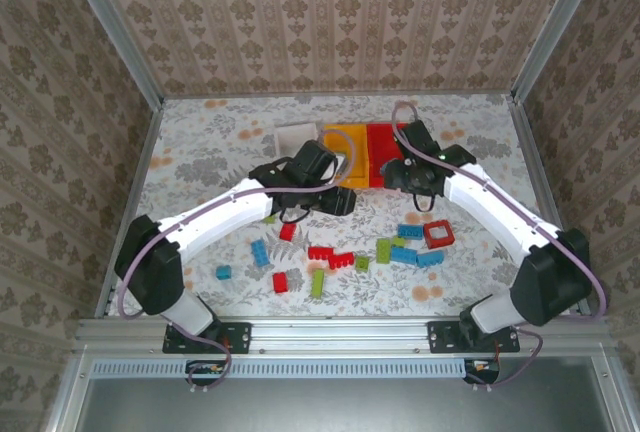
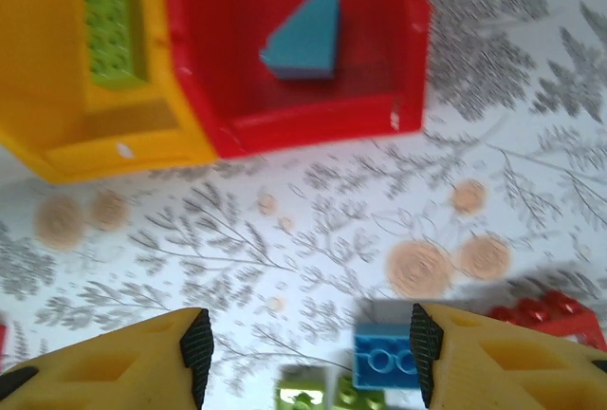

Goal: Sort the legos into containers by color

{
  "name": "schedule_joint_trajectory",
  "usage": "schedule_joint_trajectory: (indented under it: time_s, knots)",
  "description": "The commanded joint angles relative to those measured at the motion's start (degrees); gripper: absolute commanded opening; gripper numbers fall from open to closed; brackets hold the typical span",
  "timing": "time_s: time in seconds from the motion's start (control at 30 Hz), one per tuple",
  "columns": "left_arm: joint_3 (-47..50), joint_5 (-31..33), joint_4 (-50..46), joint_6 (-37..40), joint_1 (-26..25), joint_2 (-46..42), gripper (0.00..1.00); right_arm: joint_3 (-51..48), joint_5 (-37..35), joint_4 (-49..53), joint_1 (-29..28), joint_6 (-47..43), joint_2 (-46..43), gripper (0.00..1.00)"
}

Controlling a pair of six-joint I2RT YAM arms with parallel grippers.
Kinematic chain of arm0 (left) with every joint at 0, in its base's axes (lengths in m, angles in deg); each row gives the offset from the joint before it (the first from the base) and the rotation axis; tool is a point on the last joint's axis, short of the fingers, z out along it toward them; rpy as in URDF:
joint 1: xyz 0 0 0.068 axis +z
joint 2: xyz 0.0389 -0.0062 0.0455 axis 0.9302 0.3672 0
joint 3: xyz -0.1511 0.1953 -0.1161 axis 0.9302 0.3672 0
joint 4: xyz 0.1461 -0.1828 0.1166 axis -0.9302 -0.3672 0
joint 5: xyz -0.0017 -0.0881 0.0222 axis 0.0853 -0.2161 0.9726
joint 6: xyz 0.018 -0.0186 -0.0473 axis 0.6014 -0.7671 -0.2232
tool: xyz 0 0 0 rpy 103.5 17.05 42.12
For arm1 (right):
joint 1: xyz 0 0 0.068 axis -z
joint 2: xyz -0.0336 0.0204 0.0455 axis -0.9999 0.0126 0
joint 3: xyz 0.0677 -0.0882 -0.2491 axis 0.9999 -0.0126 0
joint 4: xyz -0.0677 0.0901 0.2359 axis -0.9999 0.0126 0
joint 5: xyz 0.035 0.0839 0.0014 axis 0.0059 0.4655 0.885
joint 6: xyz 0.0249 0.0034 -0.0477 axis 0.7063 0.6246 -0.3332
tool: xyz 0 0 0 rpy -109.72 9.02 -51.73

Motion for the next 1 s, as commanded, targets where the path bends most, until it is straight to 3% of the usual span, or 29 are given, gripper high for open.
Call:
schedule_joint_trajectory:
  time_s: [0.0, 0.13, 0.23, 0.37, 0.6, 0.7, 0.8, 0.97]
  knots:
    - [-2.4, 1.0, -3.5, 0.6, -1.8, 0.8, 0.58, -3.5, 2.9, 0.5, -0.3, 0.1, -4.9, 0.59]
    - [1.9, 6.7, -10.0, -1.6, -4.0, -2.9, 0.59, -6.5, 10.0, -1.3, -2.6, -2.3, -6.6, 0.6]
    - [7.4, 9.7, -13.3, -7.9, -3.5, -6.6, 0.63, -8.6, 14.0, -3.8, -6.2, -5.1, -7.7, 0.61]
    - [11.1, 9.3, -20.5, -27.6, 1.3, -9.8, 0.63, -9.8, 17.5, -5.8, -8.9, -6.4, -7.8, 0.62]
    - [16.1, -0.8, -12.2, -55.6, 3.9, -10.2, 0.67, -9.0, 20.1, -6.4, -9.3, -6.9, -5.8, 0.62]
    - [17.7, -2.9, -11.1, -64.0, 4.2, -10.3, 0.7, -8.2, 20.5, -5.8, -9.4, -8.0, -5.6, 0.62]
    - [21.3, -3.3, -4.2, -73.9, 3.9, -10.8, 0.71, -7.7, 20.8, -5.3, -9.4, -9.1, -5.8, 0.62]
    - [20.6, -4.1, 1.9, -80.7, 2.2, -4.3, 0.7, -8.5, 24.4, -6.4, -9.4, -10.3, -7.2, 0.63]
